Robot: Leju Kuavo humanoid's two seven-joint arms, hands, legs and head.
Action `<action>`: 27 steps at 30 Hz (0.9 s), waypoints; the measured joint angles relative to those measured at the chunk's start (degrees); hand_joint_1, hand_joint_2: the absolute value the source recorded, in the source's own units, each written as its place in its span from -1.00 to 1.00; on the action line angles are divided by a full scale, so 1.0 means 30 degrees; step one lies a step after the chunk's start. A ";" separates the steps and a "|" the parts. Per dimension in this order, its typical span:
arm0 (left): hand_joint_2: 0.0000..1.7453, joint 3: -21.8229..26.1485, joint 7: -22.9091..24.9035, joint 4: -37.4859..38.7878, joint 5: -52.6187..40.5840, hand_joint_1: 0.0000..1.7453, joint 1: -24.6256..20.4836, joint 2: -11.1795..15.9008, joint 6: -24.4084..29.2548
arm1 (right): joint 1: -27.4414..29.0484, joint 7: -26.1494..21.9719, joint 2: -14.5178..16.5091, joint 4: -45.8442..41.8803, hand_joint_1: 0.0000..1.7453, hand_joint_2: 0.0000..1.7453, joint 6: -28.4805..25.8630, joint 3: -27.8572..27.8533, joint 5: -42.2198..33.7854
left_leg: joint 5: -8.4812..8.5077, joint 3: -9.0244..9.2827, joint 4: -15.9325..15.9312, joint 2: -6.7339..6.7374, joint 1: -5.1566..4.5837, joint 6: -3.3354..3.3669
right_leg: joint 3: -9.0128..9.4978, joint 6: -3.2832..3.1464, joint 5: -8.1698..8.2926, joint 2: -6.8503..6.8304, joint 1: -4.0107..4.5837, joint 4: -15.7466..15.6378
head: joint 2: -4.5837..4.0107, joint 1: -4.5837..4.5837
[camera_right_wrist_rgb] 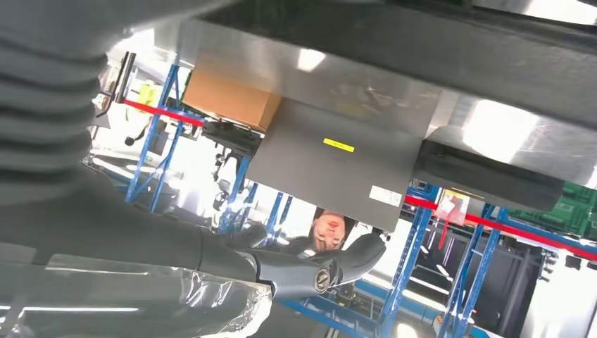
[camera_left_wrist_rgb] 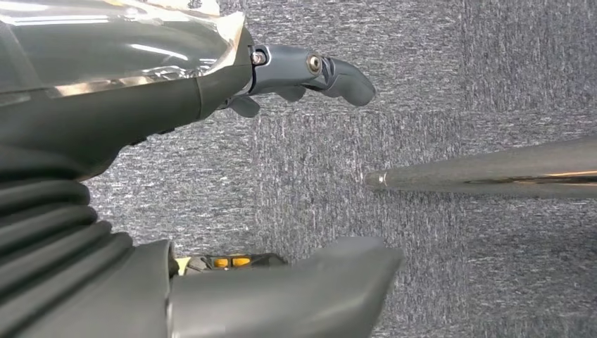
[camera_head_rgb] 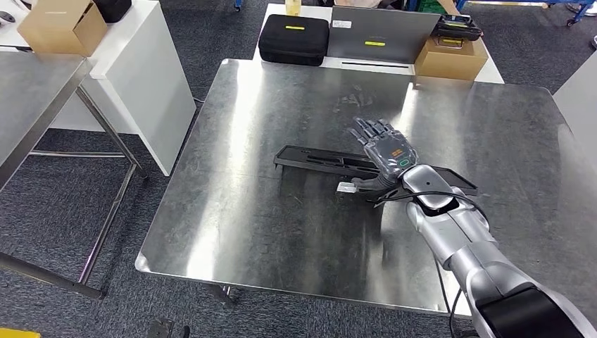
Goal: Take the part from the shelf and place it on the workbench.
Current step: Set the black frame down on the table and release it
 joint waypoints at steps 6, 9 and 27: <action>-1.00 0.0111 0.0448 0.0000 -0.0164 -1.00 -0.0002 -0.0007 0.0029 | -0.0012 0.0084 -0.0007 0.0000 -1.00 -1.00 0.0005 -0.0046 0.0029 | 0.0016 0.0050 0.0007 0.0005 0.0027 0.0023 | 0.0132 0.0013 0.0011 -0.0005 -0.0003 0.0002 | -0.0002 -0.0002; -1.00 0.0115 0.0657 0.0000 -0.0302 -1.00 -0.0002 -0.0016 0.0042 | -0.0021 0.0167 -0.0042 0.0000 -1.00 -1.00 0.0118 -0.0131 0.0044 | 0.0012 0.0057 0.0004 0.0006 0.0051 0.0018 | 0.0127 0.0009 0.0008 -0.0011 -0.0004 0.0002 | -0.0002 -0.0002; -1.00 0.0411 0.1169 0.0000 -0.0308 -1.00 0.0021 -0.0098 0.0191 | -0.1860 0.3973 -0.2361 0.1133 -1.00 -1.00 0.0089 -0.2177 0.0304 | 0.0010 0.0090 0.0010 -0.0083 0.0028 0.0017 | 0.0027 0.0011 0.0004 -0.0113 -0.0052 -0.0004 | 0.0000 0.0002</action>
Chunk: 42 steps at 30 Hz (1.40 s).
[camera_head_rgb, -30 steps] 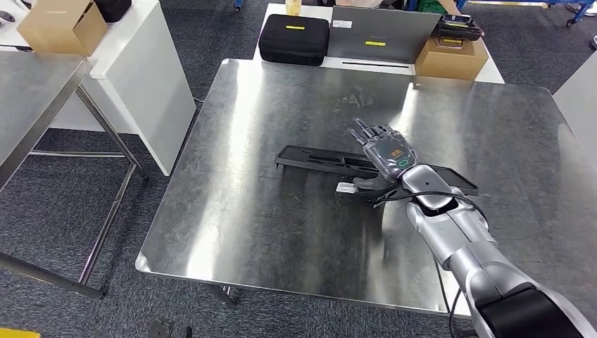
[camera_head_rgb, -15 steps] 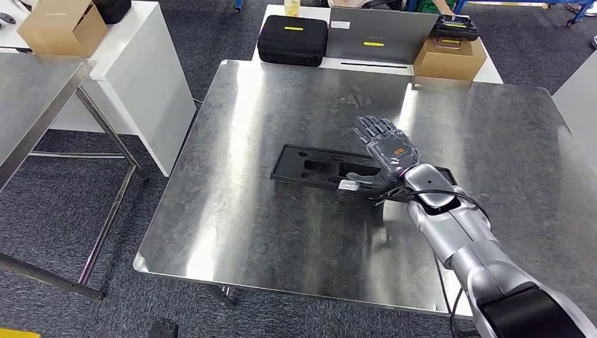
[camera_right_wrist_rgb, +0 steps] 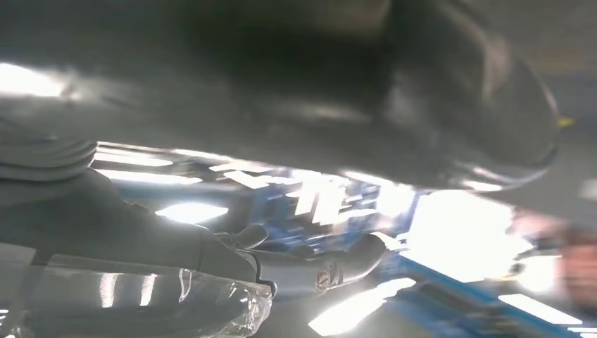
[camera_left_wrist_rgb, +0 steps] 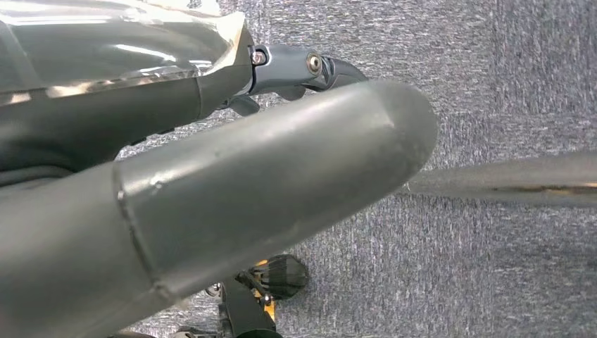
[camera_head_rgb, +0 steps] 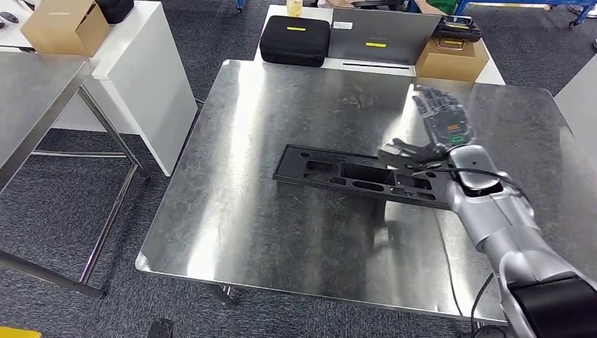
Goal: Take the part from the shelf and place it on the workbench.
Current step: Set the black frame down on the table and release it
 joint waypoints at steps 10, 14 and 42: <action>-1.00 0.1157 -0.0523 0.0000 0.1080 -1.00 -0.0076 -0.0186 0.0204 | -0.1388 0.2479 -0.2862 0.2562 -1.00 -1.00 -0.1851 -0.2374 0.0643 | 0.0002 0.0007 0.0017 -0.0013 -0.0012 0.0015 | 0.0154 0.0028 0.0019 -0.0019 -0.0002 -0.0003 | -0.0001 -0.0005; -1.00 0.1603 -0.0601 0.0000 0.1255 -1.00 -0.0079 -0.0195 0.0239 | -0.1409 0.2454 -0.3614 0.3086 -1.00 -1.00 -0.2024 -0.2962 0.0625 | -0.0001 0.0011 0.0012 0.0005 -0.0012 0.0017 | 0.0166 0.0028 0.0019 -0.0003 0.0004 -0.0003 | 0.0000 -0.0009; -1.00 0.3292 0.1415 0.0007 0.1310 -1.00 0.0174 -0.1688 0.1341 | 1.9506 -0.6056 -0.5245 -1.1290 -1.00 -1.00 0.0195 -2.8701 0.1291 | -0.0424 0.0371 0.0034 -0.0413 -0.0122 0.0278 | 0.0595 0.0326 -0.0400 -0.0439 -0.0128 -0.0258 | -0.0003 0.0024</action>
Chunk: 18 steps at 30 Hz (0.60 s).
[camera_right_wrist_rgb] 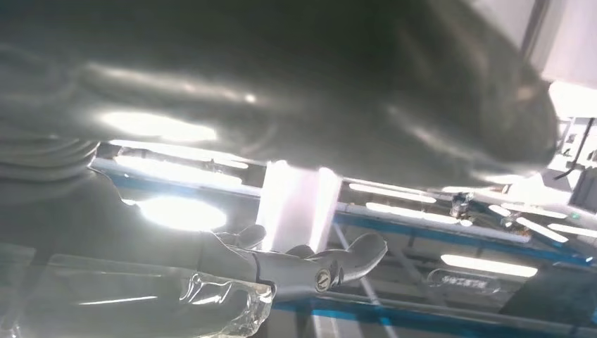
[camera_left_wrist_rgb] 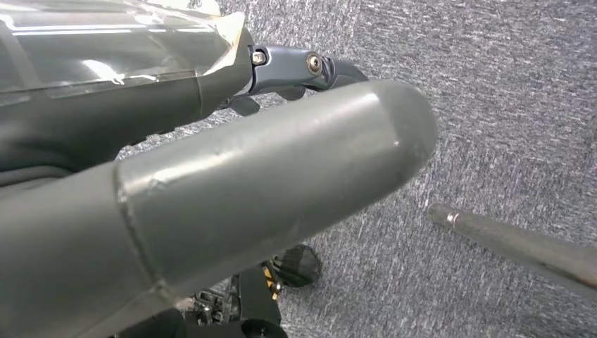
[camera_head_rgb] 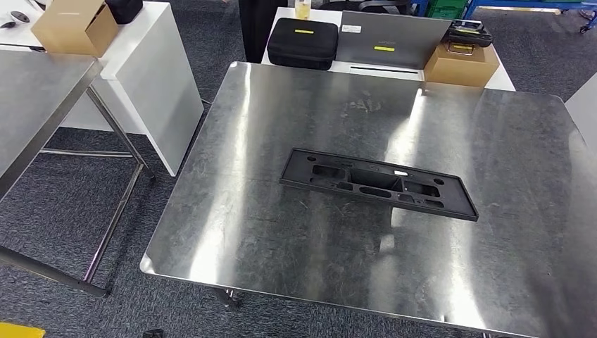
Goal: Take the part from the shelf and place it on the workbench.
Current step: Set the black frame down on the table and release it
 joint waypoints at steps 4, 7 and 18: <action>-1.00 0.0089 -0.0060 0.0000 -0.0002 -1.00 -0.0047 -0.0182 0.0102 | 0.0332 -0.1169 0.1432 -0.2377 -1.00 -1.00 0.0604 -0.3232 0.0200 | -0.0019 0.0014 0.0001 0.0113 -0.0013 -0.0004 | -0.0005 0.0001 0.0000 0.0114 -0.0006 0.0002 | 0.0003 0.0002; -1.00 0.0111 -0.0067 0.0000 -0.0027 -1.00 -0.0127 -0.0208 0.0051 | 0.0353 -0.1662 0.2069 -0.3370 -1.00 -1.00 0.0671 -0.4468 0.0412 | -0.0044 0.0054 0.0002 0.0214 -0.0015 0.0006 | -0.0006 0.0001 0.0001 0.0215 -0.0011 0.0001 | 0.0000 0.0002; -1.00 0.0242 0.0502 -0.0009 -0.0878 -1.00 -0.0590 -0.0175 -0.1191 | 0.0032 -0.7133 1.0023 -0.7487 -1.00 -1.00 -0.2288 -0.9041 -0.1062 | -0.0108 0.0137 -0.0009 0.0325 0.0090 -0.0057 | 0.0056 -0.0032 -0.0019 0.0298 0.0095 0.0004 | 0.0002 -0.0003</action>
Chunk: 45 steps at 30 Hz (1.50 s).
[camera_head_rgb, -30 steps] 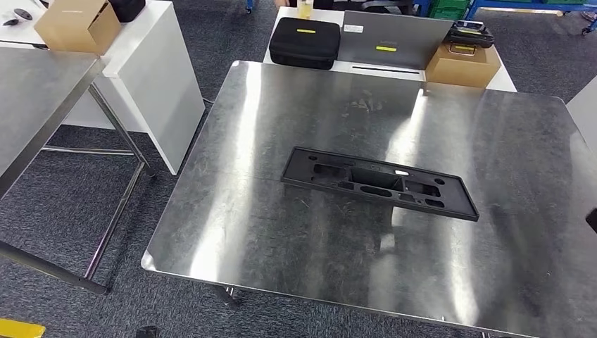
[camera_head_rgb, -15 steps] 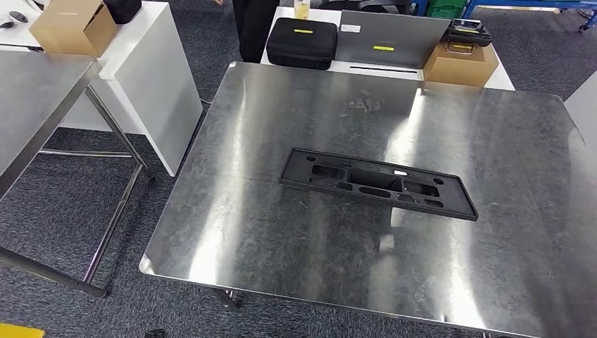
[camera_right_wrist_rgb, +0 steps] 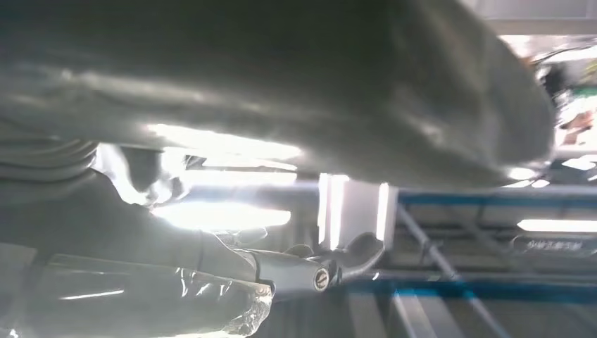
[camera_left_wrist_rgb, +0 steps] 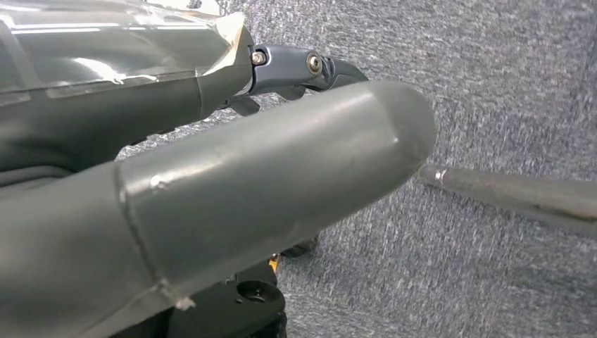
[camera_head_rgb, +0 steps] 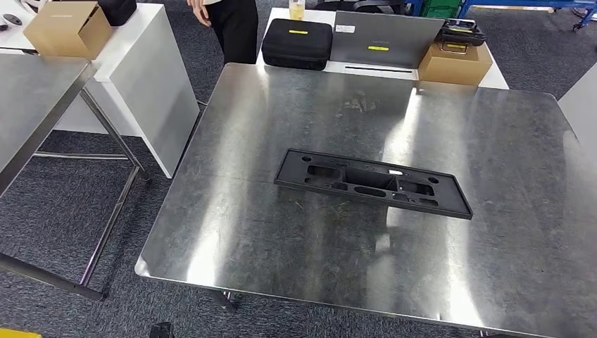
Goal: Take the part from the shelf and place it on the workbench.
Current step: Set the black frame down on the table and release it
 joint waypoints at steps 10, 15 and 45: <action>-1.00 -0.0002 0.0817 -0.0024 -0.0772 -1.00 -0.0728 0.0242 0.0357 | -0.1366 0.4521 0.4248 0.4622 -1.00 -1.00 -0.2765 -0.1296 0.3103 | -0.0035 0.0081 -0.0004 0.0088 0.0014 -0.0052 | 0.0062 -0.0026 -0.0014 0.0105 0.0011 0.0002 | 0.0000 0.0011; -1.00 -0.0040 0.0972 -0.0038 -0.1258 -1.00 -0.0895 0.0333 0.0317 | -0.2022 0.8868 0.4495 0.8763 -1.00 -1.00 -0.2782 -0.1504 0.2825 | -0.0035 0.0088 -0.0002 0.0088 0.0001 -0.0052 | 0.0070 -0.0024 -0.0013 0.0109 -0.0002 0.0002 | 0.0000 0.0007; -1.00 -0.2224 0.0702 -0.0037 -0.4127 -1.00 0.0155 0.1291 -0.0723 | -0.3259 1.1378 0.2772 2.5383 -1.00 1.00 0.3888 0.1243 0.0632 | -0.0290 0.0167 0.0072 0.0087 -0.0127 0.0187 | 0.0208 0.0109 -0.0092 0.0120 -0.0111 -0.0100 | 0.0002 0.0006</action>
